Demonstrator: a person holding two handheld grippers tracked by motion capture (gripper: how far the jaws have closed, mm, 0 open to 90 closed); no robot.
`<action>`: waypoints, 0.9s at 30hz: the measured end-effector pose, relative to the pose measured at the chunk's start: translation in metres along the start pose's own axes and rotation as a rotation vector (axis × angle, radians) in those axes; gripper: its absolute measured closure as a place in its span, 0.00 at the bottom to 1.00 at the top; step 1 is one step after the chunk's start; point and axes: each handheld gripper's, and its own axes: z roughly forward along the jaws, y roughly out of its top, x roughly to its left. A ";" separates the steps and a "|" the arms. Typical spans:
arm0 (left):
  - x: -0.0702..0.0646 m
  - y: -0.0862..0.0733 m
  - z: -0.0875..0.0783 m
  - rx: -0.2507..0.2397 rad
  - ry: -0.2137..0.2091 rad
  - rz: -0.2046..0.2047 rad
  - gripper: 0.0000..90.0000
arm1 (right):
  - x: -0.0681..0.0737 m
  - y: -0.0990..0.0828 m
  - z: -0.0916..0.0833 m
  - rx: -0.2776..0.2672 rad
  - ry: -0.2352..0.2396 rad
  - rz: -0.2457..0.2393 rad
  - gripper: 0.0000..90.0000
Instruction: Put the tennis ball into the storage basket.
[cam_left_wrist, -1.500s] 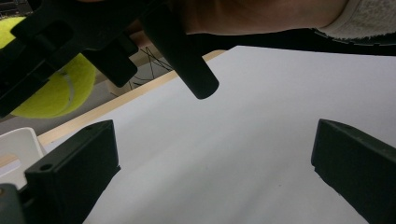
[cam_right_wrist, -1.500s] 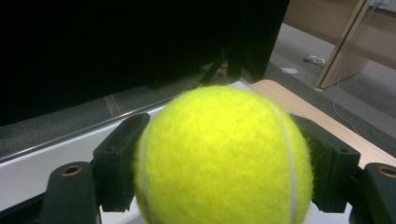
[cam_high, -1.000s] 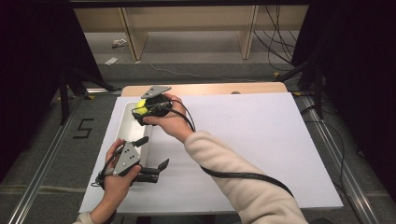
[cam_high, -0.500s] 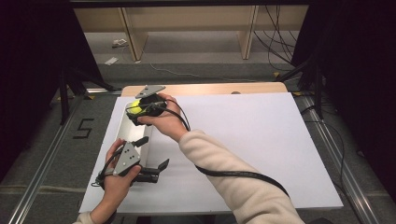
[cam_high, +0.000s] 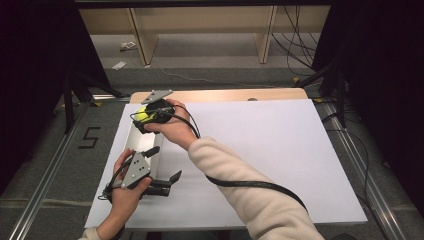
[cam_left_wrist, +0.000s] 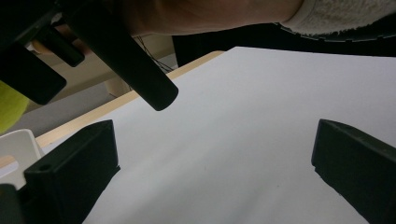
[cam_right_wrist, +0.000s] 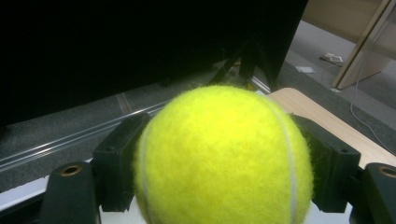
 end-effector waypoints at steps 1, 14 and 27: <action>0.000 0.000 0.000 0.001 -0.001 0.000 0.00 | 0.000 0.001 0.000 0.001 0.002 -0.004 0.29; -0.001 0.000 0.000 0.002 -0.005 0.002 0.00 | 0.003 0.002 0.014 0.029 0.011 -0.005 0.29; -0.001 0.000 0.000 0.005 -0.008 0.007 0.00 | 0.002 -0.001 0.023 0.065 0.017 -0.003 0.29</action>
